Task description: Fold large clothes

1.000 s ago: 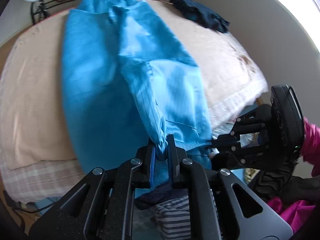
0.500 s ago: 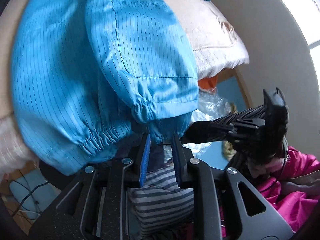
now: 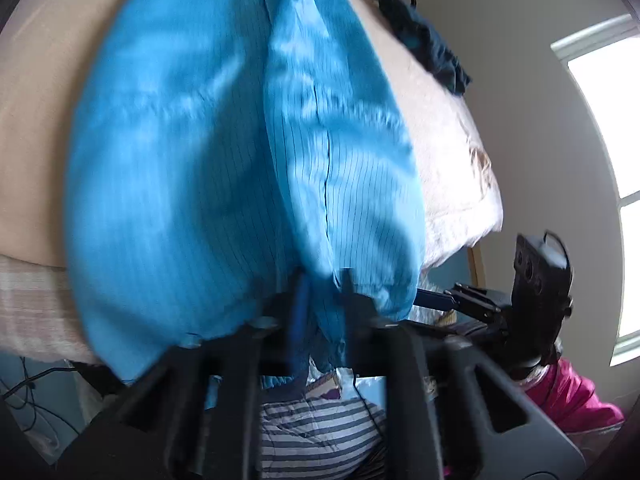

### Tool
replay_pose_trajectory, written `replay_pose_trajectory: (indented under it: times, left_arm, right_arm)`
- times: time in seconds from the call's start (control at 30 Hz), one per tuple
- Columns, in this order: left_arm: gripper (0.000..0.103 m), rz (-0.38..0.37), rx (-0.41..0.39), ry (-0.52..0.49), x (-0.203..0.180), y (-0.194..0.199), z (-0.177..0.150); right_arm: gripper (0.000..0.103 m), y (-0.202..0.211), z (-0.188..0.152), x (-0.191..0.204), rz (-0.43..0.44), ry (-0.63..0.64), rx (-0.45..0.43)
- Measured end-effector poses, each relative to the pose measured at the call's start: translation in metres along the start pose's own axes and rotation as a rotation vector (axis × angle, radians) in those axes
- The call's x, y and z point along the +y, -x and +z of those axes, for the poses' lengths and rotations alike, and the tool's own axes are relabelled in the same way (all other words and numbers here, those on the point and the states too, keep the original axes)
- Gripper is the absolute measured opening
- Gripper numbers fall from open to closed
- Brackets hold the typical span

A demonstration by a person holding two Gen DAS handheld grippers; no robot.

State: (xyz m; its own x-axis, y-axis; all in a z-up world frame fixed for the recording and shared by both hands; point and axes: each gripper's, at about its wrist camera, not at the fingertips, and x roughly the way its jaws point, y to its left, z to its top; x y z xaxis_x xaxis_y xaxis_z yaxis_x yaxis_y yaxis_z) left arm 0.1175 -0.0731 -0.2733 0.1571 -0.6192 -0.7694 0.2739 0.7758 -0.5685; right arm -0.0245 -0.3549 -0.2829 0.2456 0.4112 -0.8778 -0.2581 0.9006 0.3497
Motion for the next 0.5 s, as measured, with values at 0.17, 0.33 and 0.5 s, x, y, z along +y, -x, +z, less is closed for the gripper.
replay_pose_trajectory:
  times: [0.17,0.33,0.5]
  left_arm:
    - [0.002,-0.046,0.026,-0.002,-0.012,-0.020,-0.020]
    - [0.001,-0.021,0.042,-0.071,-0.033,-0.042,-0.030]
    - [0.001,0.017,0.039,-0.094,-0.030,-0.041,-0.026]
  right_arm:
    - [0.003,-0.001,-0.003,-0.022,0.104,-0.086,0.048]
    - [0.004,0.050,-0.008,-0.038,0.057,-0.002,-0.002]
    - [0.064,0.048,-0.005,-0.035,0.056,0.020,0.022]
